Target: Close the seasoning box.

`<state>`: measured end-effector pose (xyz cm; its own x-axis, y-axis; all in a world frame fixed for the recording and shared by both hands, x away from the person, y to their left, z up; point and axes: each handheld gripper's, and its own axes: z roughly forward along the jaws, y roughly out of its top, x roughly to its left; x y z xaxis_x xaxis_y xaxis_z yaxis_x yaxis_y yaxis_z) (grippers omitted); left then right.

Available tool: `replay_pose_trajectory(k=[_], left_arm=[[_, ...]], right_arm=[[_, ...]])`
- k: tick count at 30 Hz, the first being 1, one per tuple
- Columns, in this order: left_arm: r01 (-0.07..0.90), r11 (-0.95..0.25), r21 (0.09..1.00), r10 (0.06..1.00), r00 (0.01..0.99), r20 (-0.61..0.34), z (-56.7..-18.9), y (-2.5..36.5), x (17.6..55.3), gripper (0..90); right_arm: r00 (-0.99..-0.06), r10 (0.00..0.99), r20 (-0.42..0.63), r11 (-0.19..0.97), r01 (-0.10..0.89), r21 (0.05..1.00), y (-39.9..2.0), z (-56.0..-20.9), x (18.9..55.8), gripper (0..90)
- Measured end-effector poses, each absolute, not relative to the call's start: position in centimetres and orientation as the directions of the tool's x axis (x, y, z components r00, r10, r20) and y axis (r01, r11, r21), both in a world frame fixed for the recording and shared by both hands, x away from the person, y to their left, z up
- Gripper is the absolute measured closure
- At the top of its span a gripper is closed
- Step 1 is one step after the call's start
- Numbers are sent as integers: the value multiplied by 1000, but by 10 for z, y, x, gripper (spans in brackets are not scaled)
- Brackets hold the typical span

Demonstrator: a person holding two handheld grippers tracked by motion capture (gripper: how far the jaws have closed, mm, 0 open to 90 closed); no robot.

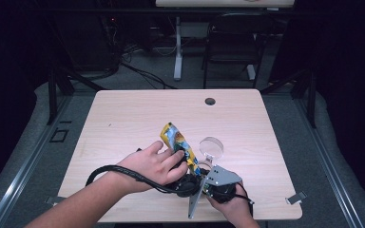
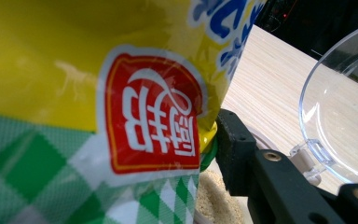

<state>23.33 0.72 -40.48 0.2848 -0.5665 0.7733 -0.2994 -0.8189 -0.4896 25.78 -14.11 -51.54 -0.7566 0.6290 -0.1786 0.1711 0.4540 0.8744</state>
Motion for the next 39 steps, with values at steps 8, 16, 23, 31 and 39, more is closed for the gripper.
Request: replay_pose_trajectory(k=[8,16,23,31,39], left_arm=[[-303,-822,-483,-562,287,776,-405,7,234,888],[-306,-818,-487,-567,288,772,-404,4,234,888],[-314,-816,-485,-567,277,776,-405,2,234,888],[-313,-818,-483,-565,284,774,-405,1,234,888],[-306,-827,-473,-555,299,776,-404,3,235,888]], right_arm=[[-753,632,-183,459,173,871,-143,-515,258,714],[-749,637,-181,456,177,872,-145,-515,257,714],[-742,644,-185,458,180,870,-148,-515,256,714],[-738,648,-186,458,183,870,-150,-515,256,714],[-735,652,-186,455,183,871,-149,-514,257,714]])
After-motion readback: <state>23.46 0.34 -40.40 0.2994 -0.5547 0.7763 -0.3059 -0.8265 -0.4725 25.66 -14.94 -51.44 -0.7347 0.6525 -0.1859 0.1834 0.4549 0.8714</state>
